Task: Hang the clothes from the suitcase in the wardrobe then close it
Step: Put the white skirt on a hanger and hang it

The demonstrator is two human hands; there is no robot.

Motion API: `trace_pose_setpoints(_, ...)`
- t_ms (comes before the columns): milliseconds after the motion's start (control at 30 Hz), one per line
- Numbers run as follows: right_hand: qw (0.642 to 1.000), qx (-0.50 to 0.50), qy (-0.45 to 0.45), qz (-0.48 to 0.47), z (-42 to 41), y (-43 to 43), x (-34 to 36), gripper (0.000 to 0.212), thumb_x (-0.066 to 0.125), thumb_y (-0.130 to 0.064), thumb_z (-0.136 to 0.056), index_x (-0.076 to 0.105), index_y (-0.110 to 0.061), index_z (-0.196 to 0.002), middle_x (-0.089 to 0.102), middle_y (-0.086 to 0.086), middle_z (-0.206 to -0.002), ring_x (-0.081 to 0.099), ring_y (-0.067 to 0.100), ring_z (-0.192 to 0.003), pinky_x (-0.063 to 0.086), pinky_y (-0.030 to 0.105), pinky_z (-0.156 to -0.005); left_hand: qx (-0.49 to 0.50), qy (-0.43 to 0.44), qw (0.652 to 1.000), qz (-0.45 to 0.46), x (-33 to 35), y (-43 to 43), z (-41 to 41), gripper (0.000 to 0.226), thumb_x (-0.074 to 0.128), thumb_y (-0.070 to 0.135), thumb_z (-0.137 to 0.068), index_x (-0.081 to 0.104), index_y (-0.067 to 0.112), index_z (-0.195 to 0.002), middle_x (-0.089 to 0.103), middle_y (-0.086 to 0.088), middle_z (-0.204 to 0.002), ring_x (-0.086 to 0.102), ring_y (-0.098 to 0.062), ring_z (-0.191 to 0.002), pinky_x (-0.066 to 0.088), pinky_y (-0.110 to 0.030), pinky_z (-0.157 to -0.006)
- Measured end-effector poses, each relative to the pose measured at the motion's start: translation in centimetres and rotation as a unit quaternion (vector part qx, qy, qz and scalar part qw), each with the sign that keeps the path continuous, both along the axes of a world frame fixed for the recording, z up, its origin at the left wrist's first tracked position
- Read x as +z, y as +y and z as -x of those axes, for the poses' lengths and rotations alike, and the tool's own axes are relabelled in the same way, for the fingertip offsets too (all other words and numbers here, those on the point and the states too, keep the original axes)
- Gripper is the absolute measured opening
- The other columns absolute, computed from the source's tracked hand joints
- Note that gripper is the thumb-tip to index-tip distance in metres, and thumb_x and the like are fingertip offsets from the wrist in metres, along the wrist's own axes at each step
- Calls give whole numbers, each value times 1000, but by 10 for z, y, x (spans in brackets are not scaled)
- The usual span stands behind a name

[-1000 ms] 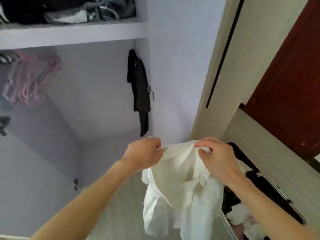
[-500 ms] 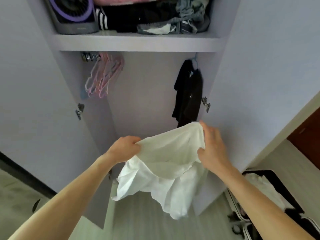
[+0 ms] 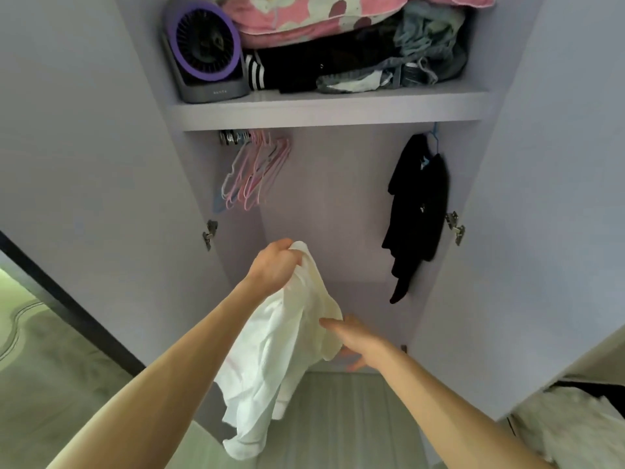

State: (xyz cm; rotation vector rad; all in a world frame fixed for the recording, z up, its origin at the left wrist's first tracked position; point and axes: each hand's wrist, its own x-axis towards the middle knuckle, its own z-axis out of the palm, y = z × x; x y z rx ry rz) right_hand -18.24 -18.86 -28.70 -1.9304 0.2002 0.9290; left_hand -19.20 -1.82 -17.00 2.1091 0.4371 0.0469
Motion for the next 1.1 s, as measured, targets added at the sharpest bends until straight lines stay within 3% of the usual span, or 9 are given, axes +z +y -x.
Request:
trace_pose_setpoints(133, 989, -80, 102, -72, -12, 20, -12, 56, 67, -42, -88, 46, -16, -132, 53, 9, -115, 65, 31, -93, 58, 47, -68, 33, -37, 998, 42, 12, -2, -2, 15, 54, 27, -69, 47, 16, -74, 48, -3, -75, 45, -24, -72, 38, -38, -67)
trace_pose_setpoints(233, 954, -183, 141, -193, -21, 29, -19, 31, 62, -26, -96, 51, -9, -119, 58, 16, -100, 65, 27, -71, 60, 40, -64, 41, -45, 998, 8, 13, 8, 2, 27, 59, 37, -87, 56, 10, -87, 59, -3, -83, 55, -24, -77, 44, -37, -70)
trace_pose_setpoints(367, 952, -234, 21, -194, -49, 21, -15, 12, 46, -11, -102, 53, -5, -109, 61, 12, -89, 64, 21, -66, 58, 30, -50, 82, -10, 988, -132, 7, 41, 13, 42, 54, 47, -95, 65, 6, -94, 69, -12, -88, 65, -30, -85, 55, -46, -82)
trace_pose_setpoints(433, 935, -274, 23, -224, -66, 11, -5, 15, 45, -6, -102, 56, -3, -111, 62, 15, -97, 65, 22, -69, 59, 31, -49, 113, 0, 984, -134, 5, 55, 18, 49, 49, 50, -96, 65, 4, -92, 69, -16, -88, 66, -32, -84, 56, -48, -84)
trace_pose_setpoints(533, 907, -329, 33, -262, -86, 1, 13, 9, 52, -8, -100, 59, -5, -104, 59, 14, -94, 64, 23, -73, 61, 38, -64, 135, 19, 981, -137, 6, 60, 20, 49, 41, 47, -99, 65, 6, -85, 69, -13, -72, 67, -31, -76, 56, -44, -81)
trace_pose_setpoints(700, 930, -287, -73, -217, -105, 1, 42, 16, 58, 12, -84, 57, -4, -87, 55, 12, -84, 56, 18, -72, 56, 28, -61, 128, 41, 978, -162, 3, 59, 14, 42, 30, 39, -100, 62, 13, -89, 69, -9, -68, 67, -29, -76, 56, -45, -80)
trace_pose_setpoints(900, 915, -285, -242, -150, -117, -12, 80, 17, 53, -6, -87, 63, -15, -77, 56, 1, -73, 50, 15, -60, 47, 31, -61, 94, 65, 988, -107, -8, 72, 16, 33, 29, 16, -92, 53, 26, -113, 74, -10, -69, 73, -27, -69, 57, -33, -62)
trace_pose_setpoints(1000, 906, -255, -307, -143, -115, -17, 99, 19, 53, -10, -88, 66, -19, -78, 59, -3, -75, 55, 12, -68, 52, 27, -61, 69, 111, 988, -85, -9, 72, 17, 27, 35, 13, -93, 57, 17, -108, 75, -12, -72, 74, -30, -76, 59, -32, -59)
trace_pose_setpoints(1100, 900, -216, -354, -135, -110, -22, 115, 17, 55, -13, -90, 67, -21, -81, 62, -5, -78, 59, 10, -70, 56, 28, -64, 44, 170, 977, -117, -13, 70, 20, 5, 54, 25, -92, 55, 21, -95, 75, -3, -70, 74, -17, -68, 59, -30, -58)
